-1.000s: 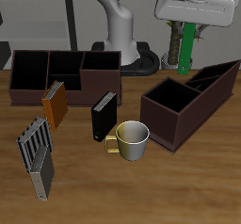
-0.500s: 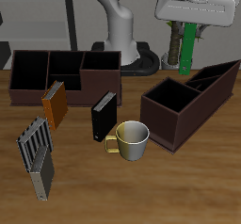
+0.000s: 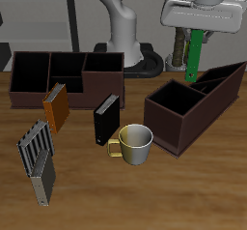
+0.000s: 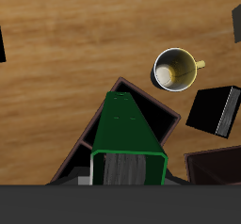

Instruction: Place the green book into the left desk caddy's right compartment

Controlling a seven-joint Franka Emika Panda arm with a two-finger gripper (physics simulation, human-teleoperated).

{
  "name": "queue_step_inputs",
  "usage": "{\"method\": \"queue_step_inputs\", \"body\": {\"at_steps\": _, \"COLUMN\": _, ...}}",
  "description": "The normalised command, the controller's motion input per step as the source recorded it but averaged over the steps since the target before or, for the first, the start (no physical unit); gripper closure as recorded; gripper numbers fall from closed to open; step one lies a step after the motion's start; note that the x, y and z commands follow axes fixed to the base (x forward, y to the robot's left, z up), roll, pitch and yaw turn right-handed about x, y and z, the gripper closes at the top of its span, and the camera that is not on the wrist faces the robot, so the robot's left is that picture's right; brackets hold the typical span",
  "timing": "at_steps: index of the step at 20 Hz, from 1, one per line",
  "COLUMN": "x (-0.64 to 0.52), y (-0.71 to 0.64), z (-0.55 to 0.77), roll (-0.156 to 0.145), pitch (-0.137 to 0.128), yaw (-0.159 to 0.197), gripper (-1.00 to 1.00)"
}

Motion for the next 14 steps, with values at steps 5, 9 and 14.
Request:
{"method": "queue_step_inputs", "body": {"at_steps": 5, "x": 0.0, "y": 0.05, "z": -0.08, "roll": 0.007, "pitch": 0.017, "yaw": 0.002, "gripper": 1.0}}
{"method": "queue_step_inputs", "body": {"at_steps": 9, "x": 0.03, "y": 0.03, "z": -0.15, "roll": 0.013, "pitch": 0.023, "yaw": -0.013, "gripper": 1.0}}
{"method": "queue_step_inputs", "body": {"at_steps": 14, "x": 0.05, "y": -0.12, "z": -0.19, "roll": -0.018, "pitch": 0.034, "yaw": -0.008, "gripper": 1.0}}
